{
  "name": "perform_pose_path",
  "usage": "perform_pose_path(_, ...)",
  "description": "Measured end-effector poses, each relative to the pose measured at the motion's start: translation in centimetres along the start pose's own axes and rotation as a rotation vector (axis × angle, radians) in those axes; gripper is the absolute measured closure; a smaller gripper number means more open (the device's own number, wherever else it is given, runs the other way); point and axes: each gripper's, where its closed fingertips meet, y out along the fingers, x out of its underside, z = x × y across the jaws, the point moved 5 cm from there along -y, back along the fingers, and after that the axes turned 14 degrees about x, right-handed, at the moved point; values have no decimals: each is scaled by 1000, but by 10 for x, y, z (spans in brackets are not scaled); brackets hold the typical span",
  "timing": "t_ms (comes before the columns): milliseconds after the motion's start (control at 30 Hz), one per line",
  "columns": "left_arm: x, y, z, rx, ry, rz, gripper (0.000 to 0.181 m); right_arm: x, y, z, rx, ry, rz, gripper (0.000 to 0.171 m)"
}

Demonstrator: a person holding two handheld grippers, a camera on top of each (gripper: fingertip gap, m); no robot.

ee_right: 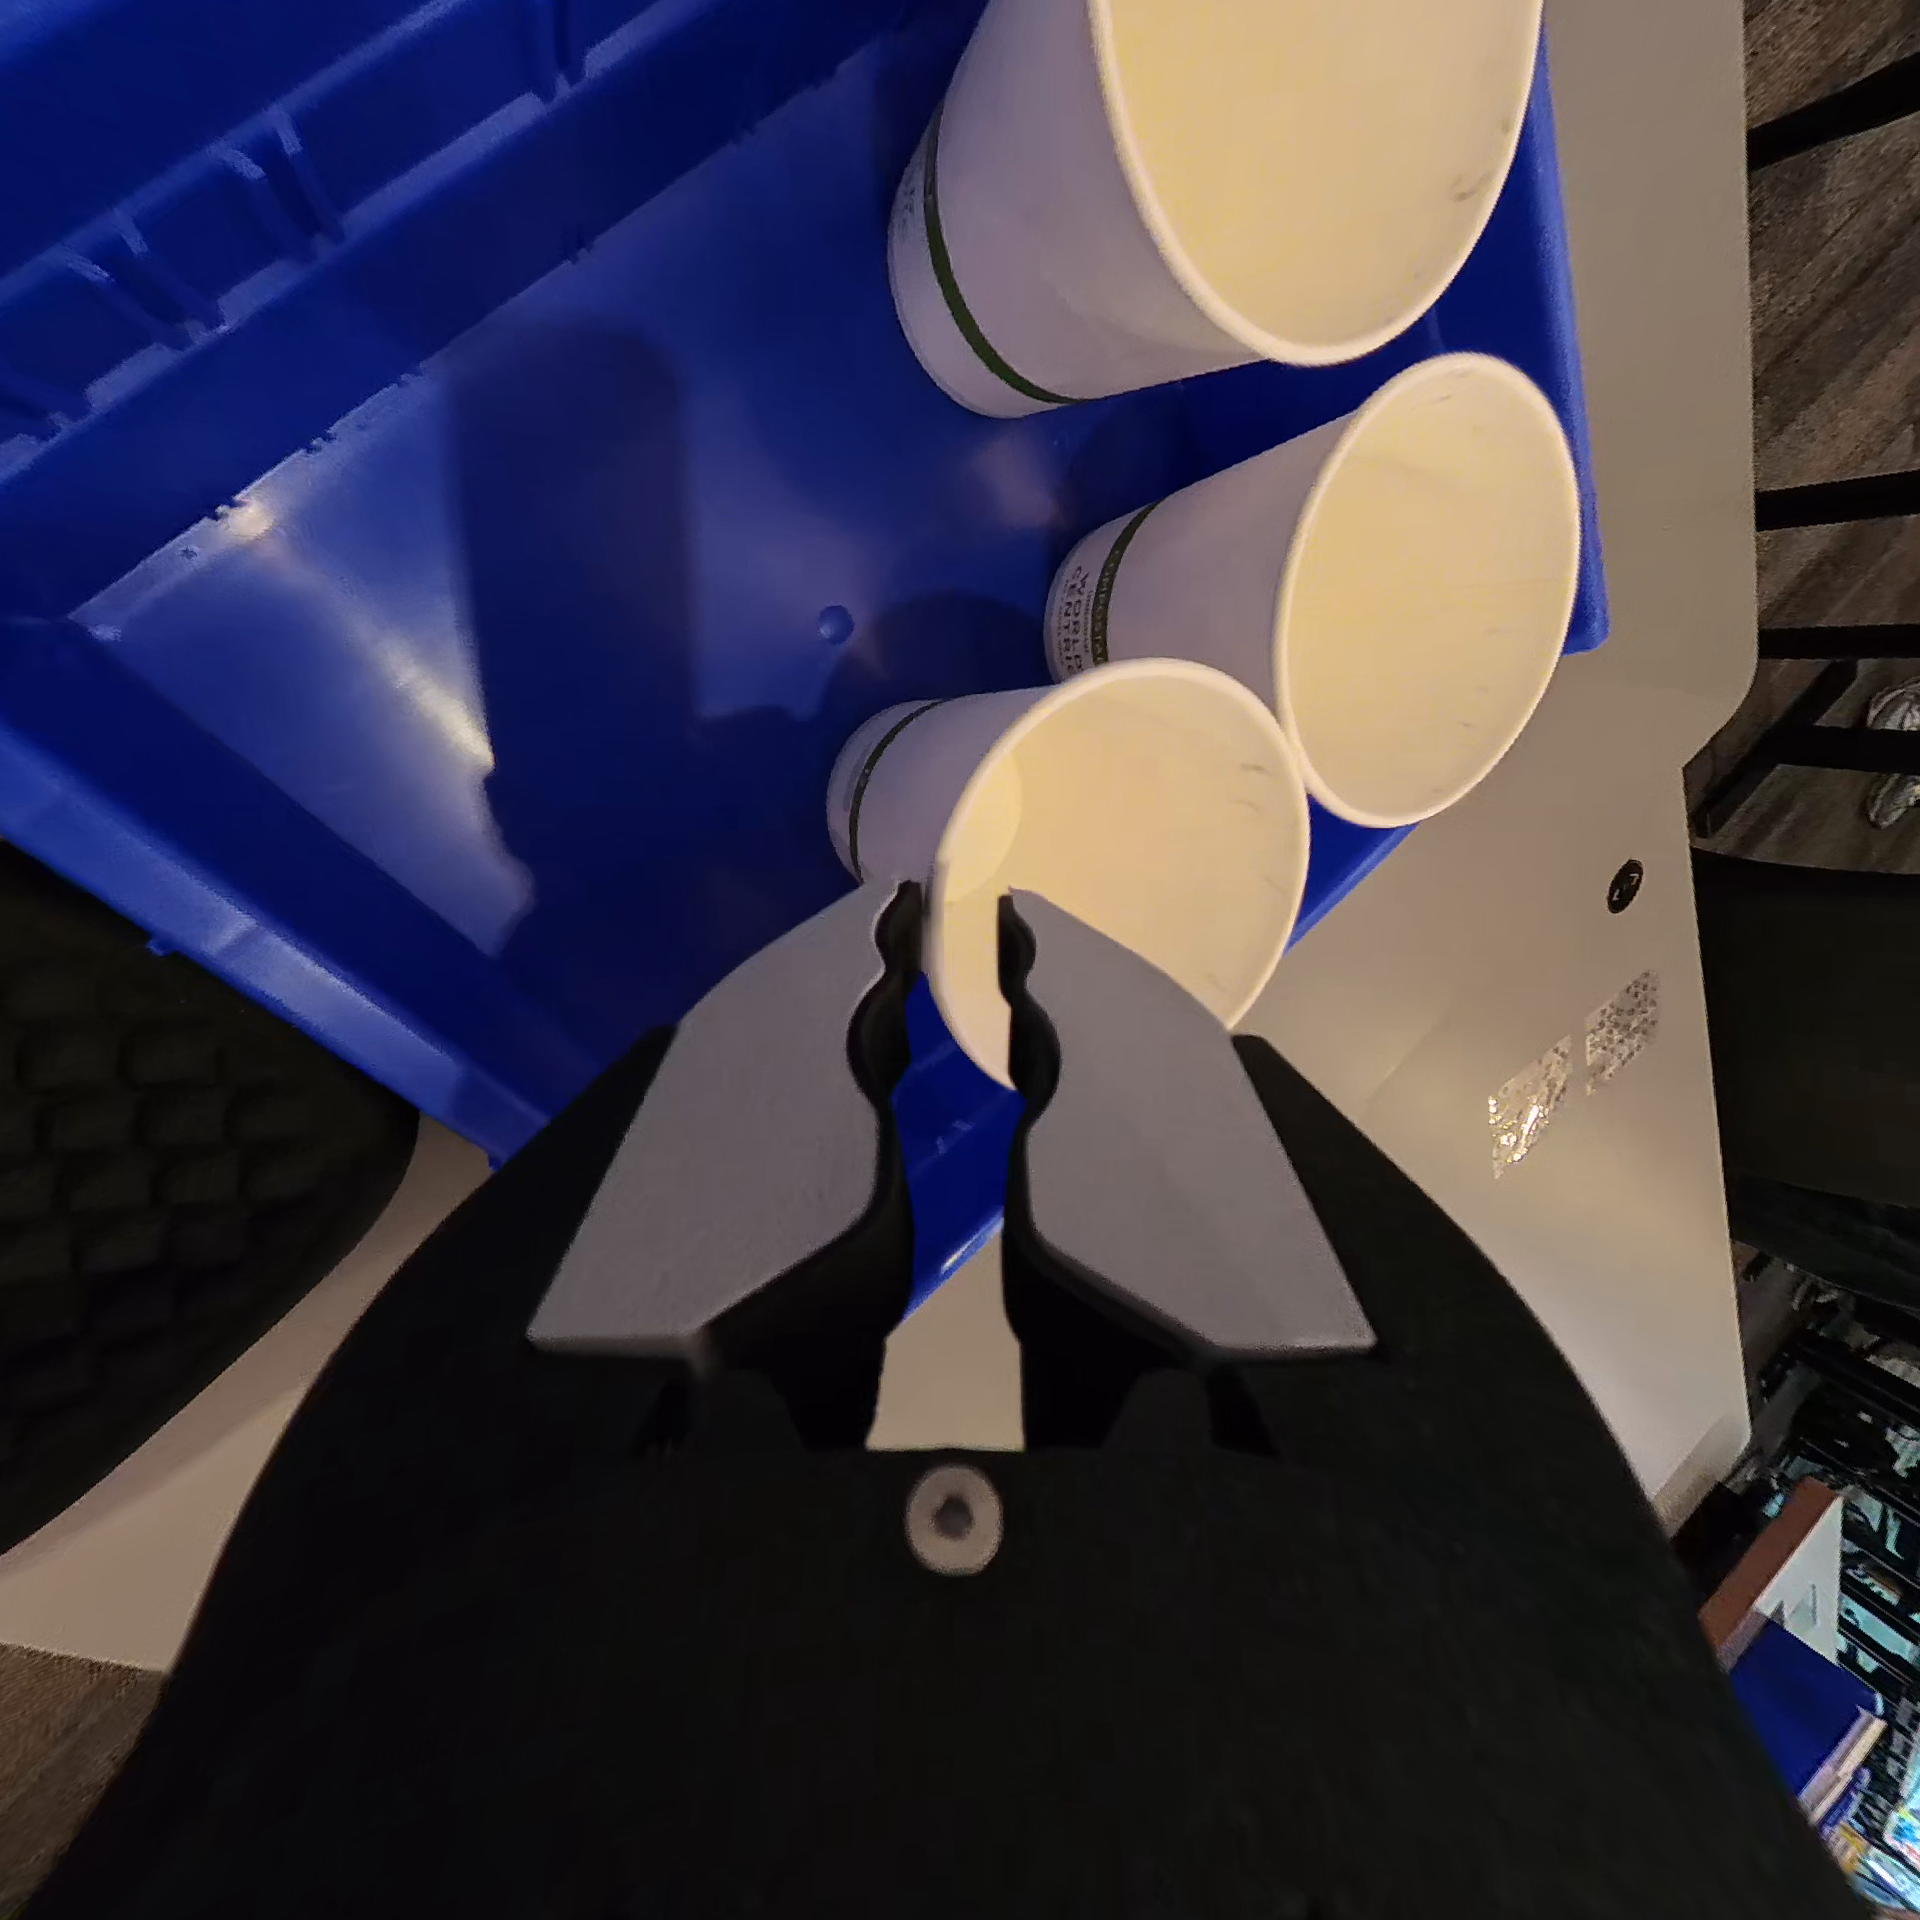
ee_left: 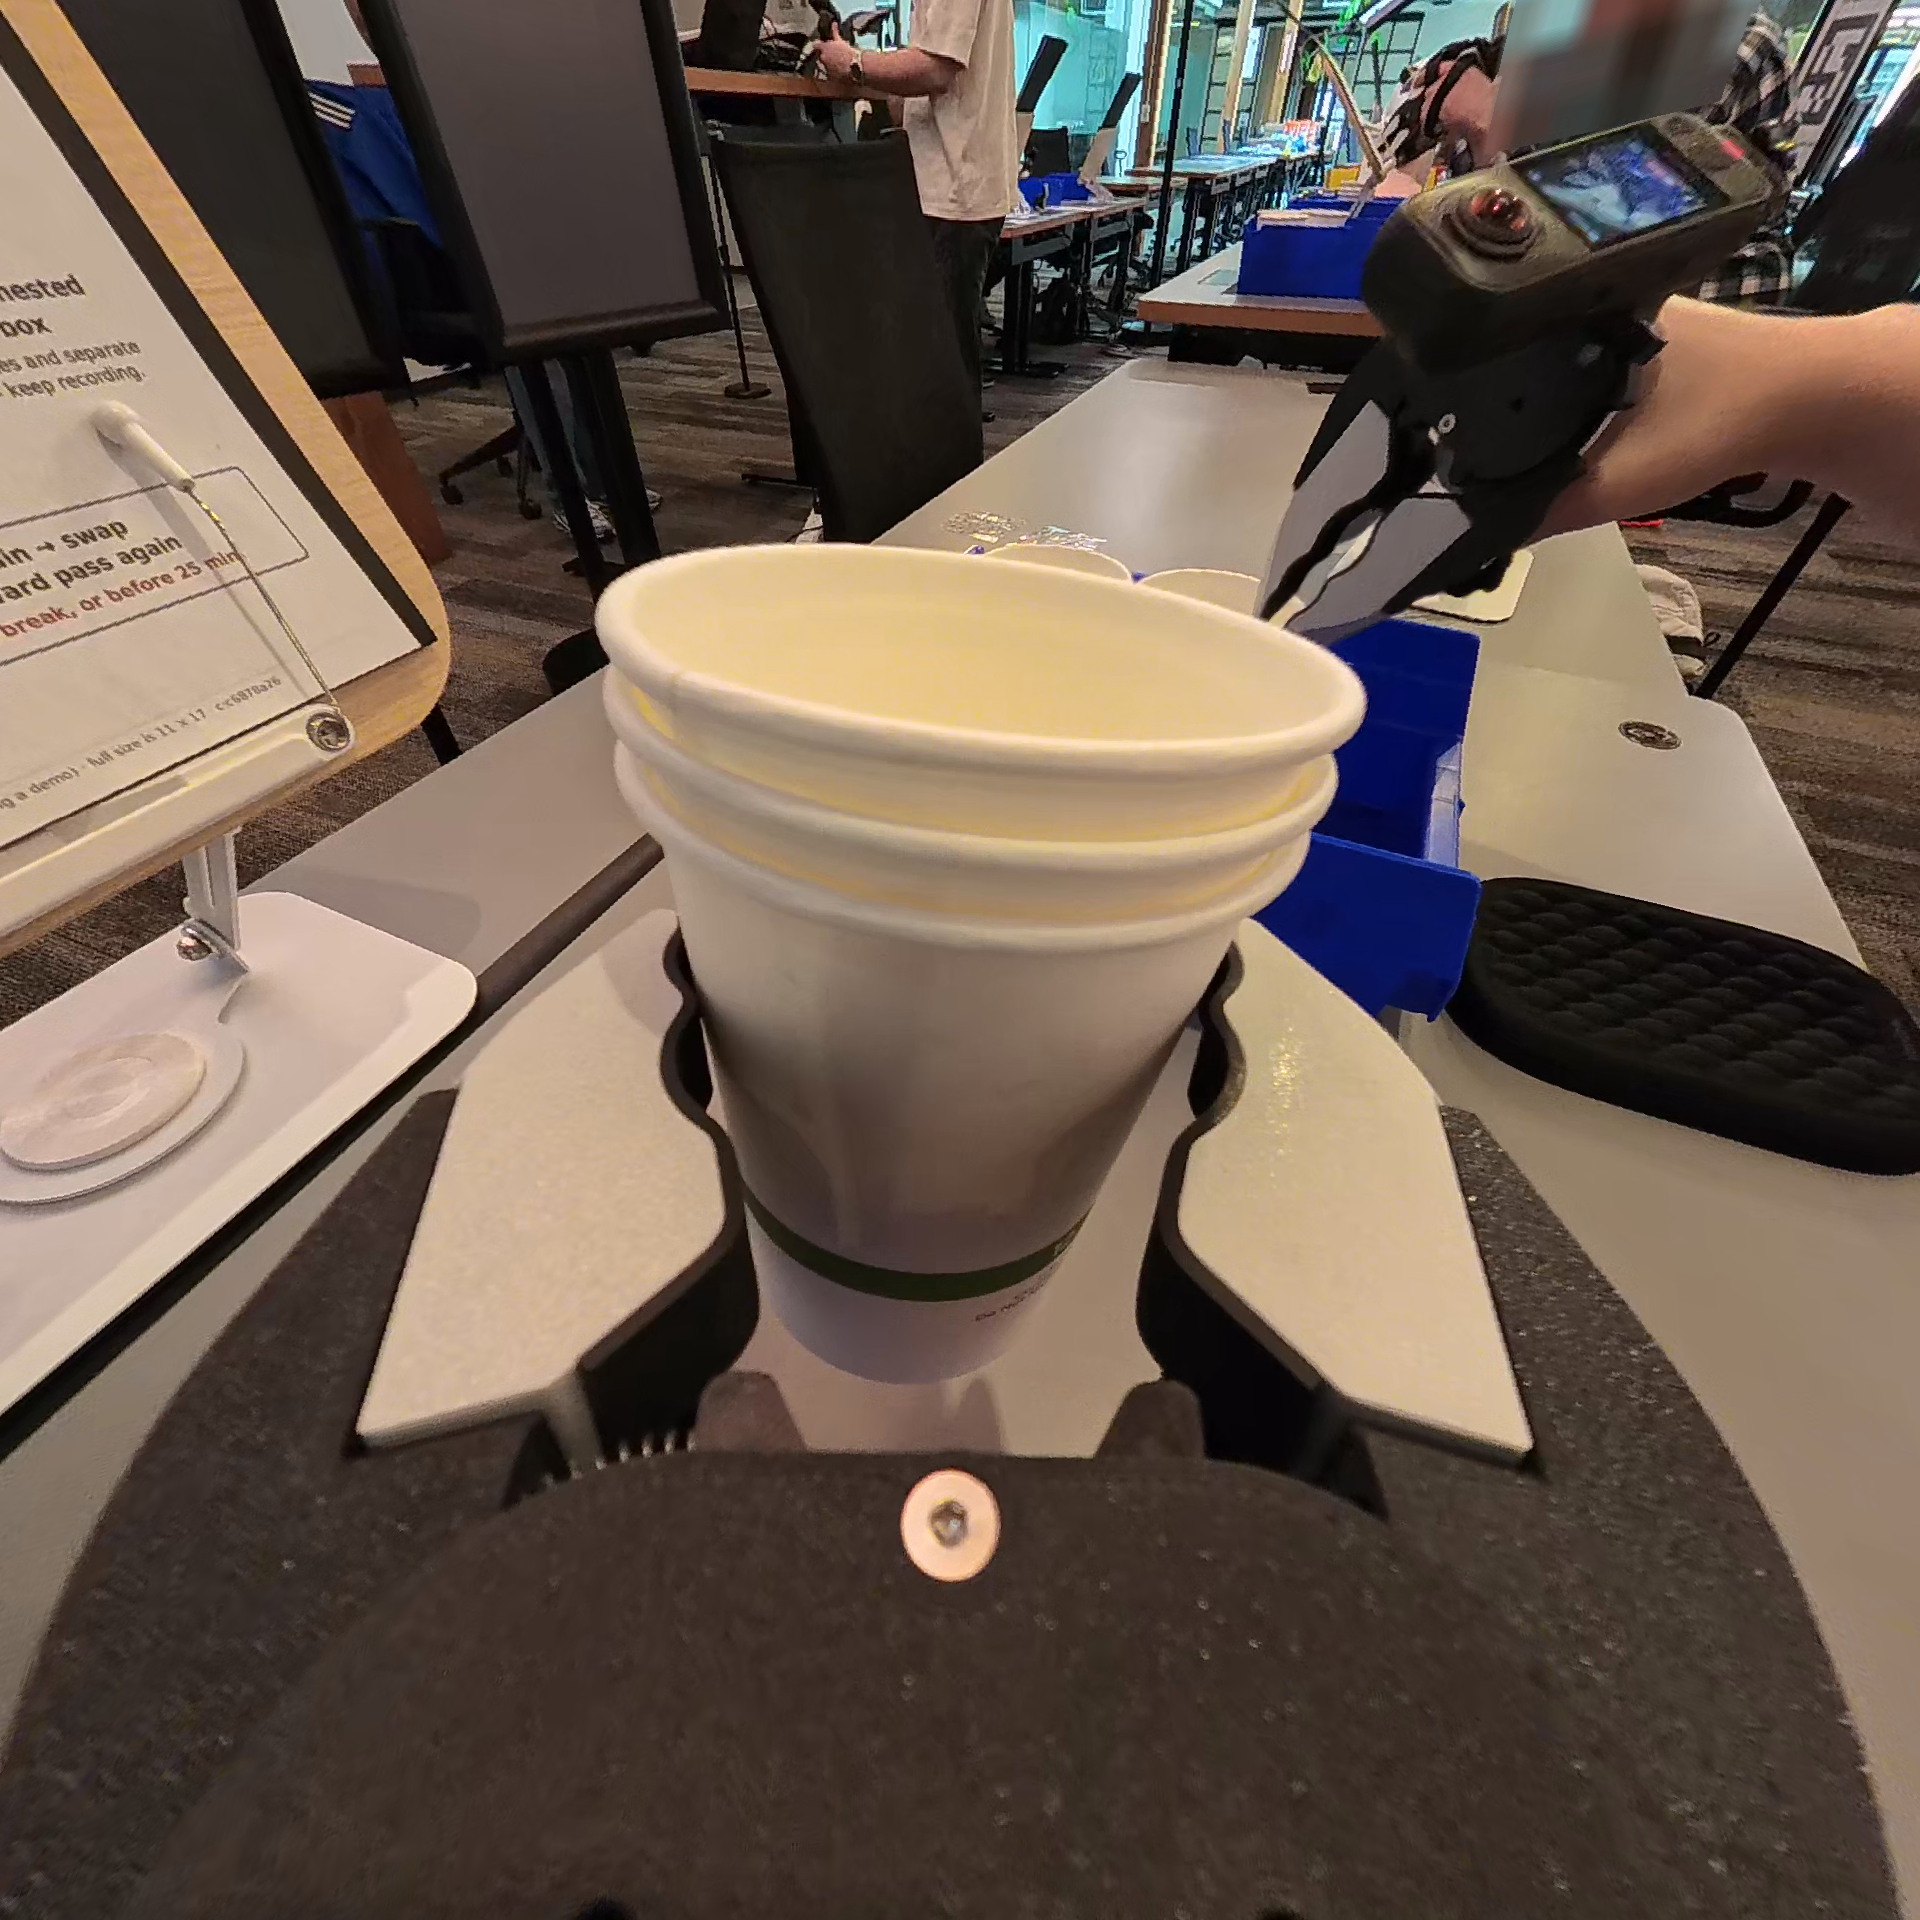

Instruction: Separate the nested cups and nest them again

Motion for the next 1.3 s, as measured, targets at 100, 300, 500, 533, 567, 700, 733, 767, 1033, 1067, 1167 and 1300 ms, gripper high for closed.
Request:
perform_pose_path(100, -1, 0, 1, 3, 3, -1, 90, -2, -10, 2, 14, 10, 30, 153)
perform_pose_path(300, 2, 3, 1, 8, 2, -8, 89, -53, -70, 10, 20, -3, 212, 152)
perform_pose_path(500, 5, 8, 5, 19, 9, -26, 89, -154, -160, -24, -165, -168, 571, 153)
perform_pose_path(533, 5, 8, 5, 21, 9, -26, 89, -167, -168, -31, -179, -211, 600, 155)
perform_pose_path(567, 6, 9, 6, 23, 8, -26, 89, -179, -175, -38, -183, -250, 627, 156)
perform_pose_path(700, 6, 10, 6, 26, 10, -29, 89, -215, -179, -58, -218, -341, 640, 157)
perform_pose_path(733, 6, 9, 7, 27, 10, -27, 89, -221, -176, -62, -226, -358, 632, 157)
perform_pose_path(767, 5, 9, 7, 29, 10, -25, 89, -226, -173, -66, -231, -374, 625, 156)
perform_pose_path(1033, 4, 10, 8, 35, 12, -24, 89, -246, -153, -78, -290, -405, 576, 156)
perform_pose_path(1067, 4, 10, 9, 36, 13, -23, 89, -246, -152, -78, -301, -403, 571, 157)
perform_pose_path(1167, 4, 10, 9, 35, 16, -24, 89, -246, -150, -80, -302, -412, 563, 160)
perform_pose_path(1300, 4, 10, 10, 36, 16, -27, 89, -244, -149, -83, -316, -414, 554, 166)
